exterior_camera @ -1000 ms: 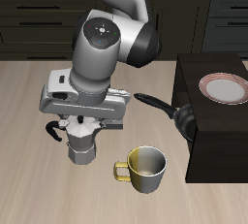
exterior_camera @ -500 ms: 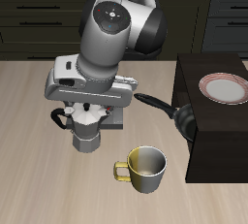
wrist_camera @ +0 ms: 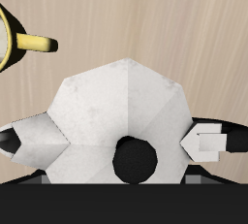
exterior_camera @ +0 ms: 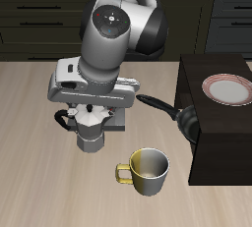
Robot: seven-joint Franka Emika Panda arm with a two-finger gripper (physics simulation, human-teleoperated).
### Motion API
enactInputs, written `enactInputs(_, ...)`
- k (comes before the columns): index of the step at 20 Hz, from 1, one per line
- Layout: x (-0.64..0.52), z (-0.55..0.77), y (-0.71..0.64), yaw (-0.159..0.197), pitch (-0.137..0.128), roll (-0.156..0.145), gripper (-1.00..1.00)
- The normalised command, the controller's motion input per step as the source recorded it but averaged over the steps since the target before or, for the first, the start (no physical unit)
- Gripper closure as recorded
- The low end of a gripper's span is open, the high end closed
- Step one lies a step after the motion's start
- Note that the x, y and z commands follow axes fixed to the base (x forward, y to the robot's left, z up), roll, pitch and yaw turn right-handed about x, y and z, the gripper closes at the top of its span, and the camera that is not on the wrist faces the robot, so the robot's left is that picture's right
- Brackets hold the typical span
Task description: Place the frying pan on the top layer of the shelf and place the moka pot on the stove
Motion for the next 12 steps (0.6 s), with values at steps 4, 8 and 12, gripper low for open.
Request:
enactInputs(4, -0.22, -0.04, 0.19, 0.11, -0.077, -0.016, 1.0)
enactInputs(8, -0.09, -0.06, -0.02, -0.06, 0.035, 0.01, 1.0)
enactInputs(12, -0.2, -0.09, -0.13, -0.013, 0.019, -0.013, 1.0)
